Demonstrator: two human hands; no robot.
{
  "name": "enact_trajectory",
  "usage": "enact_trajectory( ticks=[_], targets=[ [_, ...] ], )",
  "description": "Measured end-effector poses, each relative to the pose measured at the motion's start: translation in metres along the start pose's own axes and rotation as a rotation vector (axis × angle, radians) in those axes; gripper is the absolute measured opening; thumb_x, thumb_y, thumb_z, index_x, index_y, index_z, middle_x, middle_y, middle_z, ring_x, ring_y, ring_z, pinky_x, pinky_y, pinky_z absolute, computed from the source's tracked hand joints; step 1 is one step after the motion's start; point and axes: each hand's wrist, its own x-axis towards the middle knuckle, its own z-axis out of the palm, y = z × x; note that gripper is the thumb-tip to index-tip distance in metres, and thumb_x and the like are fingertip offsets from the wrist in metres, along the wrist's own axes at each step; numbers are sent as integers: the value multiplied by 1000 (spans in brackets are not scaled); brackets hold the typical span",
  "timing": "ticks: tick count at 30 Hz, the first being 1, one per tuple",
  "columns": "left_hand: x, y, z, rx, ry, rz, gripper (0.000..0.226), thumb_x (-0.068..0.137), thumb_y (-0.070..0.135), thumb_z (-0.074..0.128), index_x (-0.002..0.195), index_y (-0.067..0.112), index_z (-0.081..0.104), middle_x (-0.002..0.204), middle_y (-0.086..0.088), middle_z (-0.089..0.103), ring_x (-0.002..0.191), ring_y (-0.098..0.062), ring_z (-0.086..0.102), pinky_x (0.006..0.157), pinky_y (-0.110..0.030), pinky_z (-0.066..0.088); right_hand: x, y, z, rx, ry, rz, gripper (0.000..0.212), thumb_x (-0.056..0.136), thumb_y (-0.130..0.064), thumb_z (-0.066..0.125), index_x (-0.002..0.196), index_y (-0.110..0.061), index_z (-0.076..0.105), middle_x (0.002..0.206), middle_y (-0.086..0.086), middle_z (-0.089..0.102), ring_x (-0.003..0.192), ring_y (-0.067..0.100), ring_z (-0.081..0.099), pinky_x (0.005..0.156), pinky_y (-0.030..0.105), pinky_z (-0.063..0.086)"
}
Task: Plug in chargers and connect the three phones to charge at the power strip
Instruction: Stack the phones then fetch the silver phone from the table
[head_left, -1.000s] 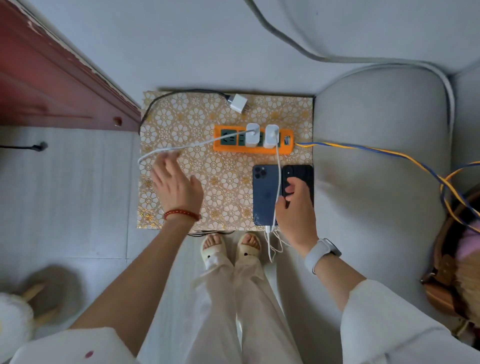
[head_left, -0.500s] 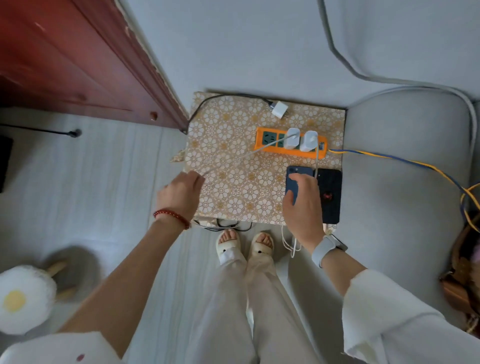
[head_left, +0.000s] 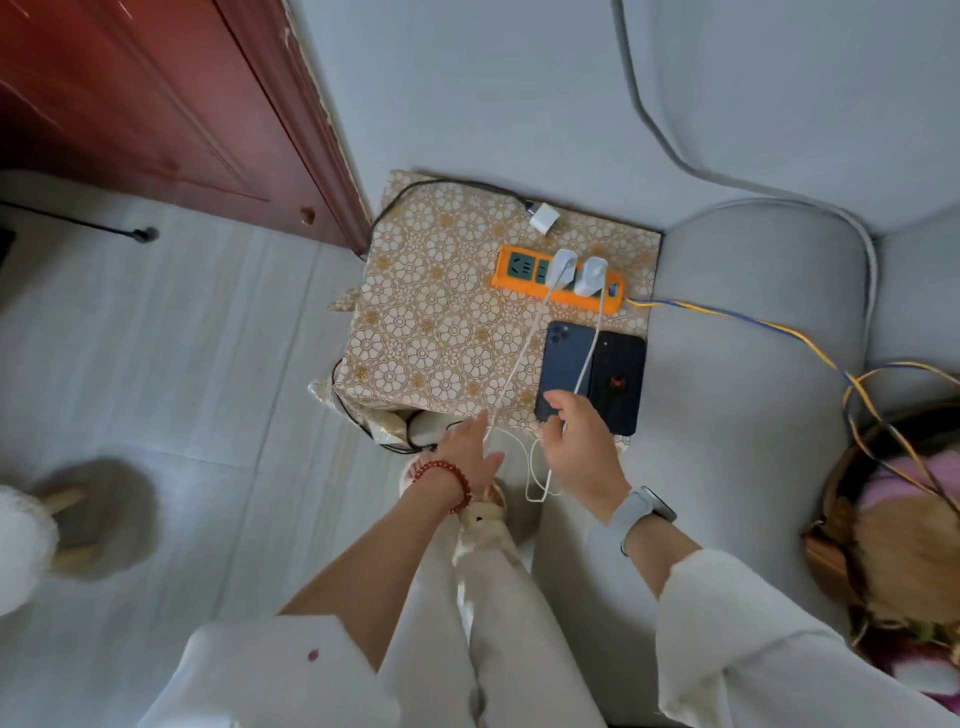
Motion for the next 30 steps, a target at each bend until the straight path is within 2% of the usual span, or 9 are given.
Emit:
enact_trajectory(
  ticks=[2,5,7,12,17,23,30],
  targets=[
    [-4,2,-3,104,46,-53,65,89,36,44,143,20,10,154,-8,13,141,-27,13,113,-56,17,-5,3,-5,-42,-67,9,36,92,-9,40,127,-6,47,131,14,53,122,27,47,98,30,36],
    [-30,1,-24,84,250,-23,54,90,35,42,139,19,25,151,-7,24,138,-27,22,113,-55,20,-12,-15,-13,-65,-148,-31,36,93,-12,39,128,-9,47,132,12,52,123,28,46,99,37,39],
    [-58,-1,-46,34,407,7,48,90,32,42,135,19,33,147,-7,32,136,-26,28,113,-52,21,-16,-42,-17,-61,-192,-101,35,94,-15,39,127,-10,48,131,11,54,122,26,48,98,36,41],
    [-154,-30,-109,-19,764,-3,44,90,29,44,133,21,38,142,-6,40,132,-25,34,112,-42,23,-36,-147,-18,-35,-283,-352,30,95,-16,38,121,-10,52,125,8,58,115,21,54,91,26,42],
    [-277,-97,-149,-86,1058,-137,44,90,29,44,133,21,38,140,-5,43,128,-26,39,108,-41,29,-92,-264,11,-56,-349,-642,27,92,-12,43,114,-6,58,120,12,63,112,25,56,96,34,43],
    [-472,-221,-129,-152,1411,-393,43,89,30,46,131,21,42,137,-6,46,125,-26,42,105,-39,34,-234,-388,100,-65,-490,-948,26,93,-16,44,110,-9,61,115,9,66,108,25,57,85,24,37],
    [-710,-377,-22,-229,1739,-708,40,86,30,51,125,20,50,129,-7,53,119,-28,49,100,-41,40,-479,-484,237,-61,-736,-1291,25,93,-20,43,110,-15,61,111,5,66,103,20,58,80,19,36]
  ],
)
